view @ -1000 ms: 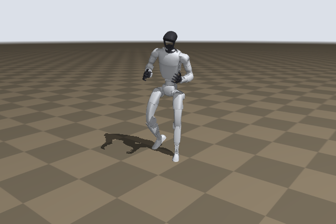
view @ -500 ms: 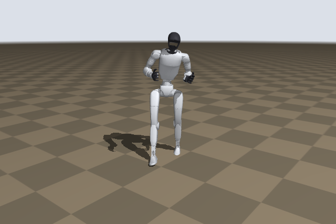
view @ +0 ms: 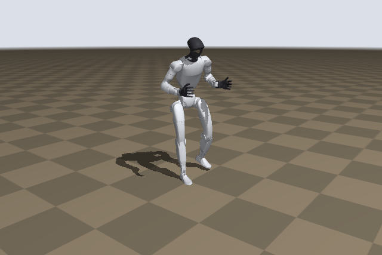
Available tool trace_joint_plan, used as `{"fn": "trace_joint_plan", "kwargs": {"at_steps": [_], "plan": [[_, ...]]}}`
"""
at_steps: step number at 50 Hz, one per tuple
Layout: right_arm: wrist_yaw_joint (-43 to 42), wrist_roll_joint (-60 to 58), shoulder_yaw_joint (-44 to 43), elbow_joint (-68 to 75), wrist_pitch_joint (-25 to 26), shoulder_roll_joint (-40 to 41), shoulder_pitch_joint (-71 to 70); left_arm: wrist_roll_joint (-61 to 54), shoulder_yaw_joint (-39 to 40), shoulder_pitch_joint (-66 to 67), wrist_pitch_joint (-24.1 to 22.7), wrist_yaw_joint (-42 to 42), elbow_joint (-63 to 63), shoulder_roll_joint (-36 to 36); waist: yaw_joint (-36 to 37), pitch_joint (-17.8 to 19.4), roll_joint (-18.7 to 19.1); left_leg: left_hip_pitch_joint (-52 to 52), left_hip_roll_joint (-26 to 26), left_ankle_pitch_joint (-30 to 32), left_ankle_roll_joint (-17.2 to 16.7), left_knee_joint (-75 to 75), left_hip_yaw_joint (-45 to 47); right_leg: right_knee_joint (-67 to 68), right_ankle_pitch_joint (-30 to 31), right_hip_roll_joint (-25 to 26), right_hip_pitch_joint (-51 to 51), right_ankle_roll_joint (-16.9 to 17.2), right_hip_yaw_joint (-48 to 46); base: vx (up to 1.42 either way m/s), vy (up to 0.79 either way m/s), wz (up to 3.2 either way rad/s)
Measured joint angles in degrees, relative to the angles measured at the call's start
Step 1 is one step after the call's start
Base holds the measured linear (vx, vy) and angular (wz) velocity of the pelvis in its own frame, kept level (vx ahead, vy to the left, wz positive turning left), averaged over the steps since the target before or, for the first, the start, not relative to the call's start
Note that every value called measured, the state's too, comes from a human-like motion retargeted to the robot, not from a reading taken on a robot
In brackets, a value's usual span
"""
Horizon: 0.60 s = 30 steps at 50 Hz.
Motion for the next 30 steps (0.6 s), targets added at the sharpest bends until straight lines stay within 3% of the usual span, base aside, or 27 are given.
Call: {"fn": "trace_joint_plan", "kwargs": {"at_steps": [3,10,20,23,30], "plan": [[-0.20,-1.27,0.38,0.20,0.34,-0.35,-0.20,0.10,-0.22,-0.24,-0.37,-0.23,-0.19,-0.54,-1.08,-0.14,-0.27,0.33,-0.70,-0.07,1.04,-8.02,4.27,-0.53,0.77,-0.84,-0.12,0.00,-1.24,0.17,-0.11,0.62],[-0.82,-2.90,0.29,0.89,0.30,0.34,1.46,0.44,-2.44,-1.95,-1.06,-1.17,-0.80,-0.83,-1.66,-0.38,0.07,2.48,-3.75,5.87,-0.35,-30.10,4.47,-0.57,0.72,-2.49,0.54,0.00,-4.94,0.19,0.01,0.62],[-2.66,-8.19,0.90,0.35,1.54,0.69,3.91,-0.39,-4.63,-1.90,-1.53,-1.25,-2.58,0.09,0.57,-1.72,-1.55,0.83,-3.93,17.41,-1.50,-41.48,12.64,4.00,-2.69,-8.60,2.69,0.00,-11.72,0.22,0.14,0.77],[-1.57,-7.25,1.99,0.17,1.77,0.16,3.85,-0.88,-4.37,-1.18,-1.07,-0.57,-3.03,-0.37,0.45,-0.94,-2.77,1.99,-5.64,17.18,-0.38,-43.05,15.55,6.67,-4.72,-12.64,5.53,-0.01,-14.12,0.27,0.23,0.95],[-3.32,1.62,5.05,-1.16,0.17,1.94,1.90,-4.82,-1.89,0.17,-1.88,2.21,-3.28,-2.29,2.09,-3.10,-3.77,1.55,-1.55,14.97,-2.69,-43.47,31.15,13.21,-6.89,-13.49,5.78,-1.95,-18.88,0.25,0.15,0.63]]}}
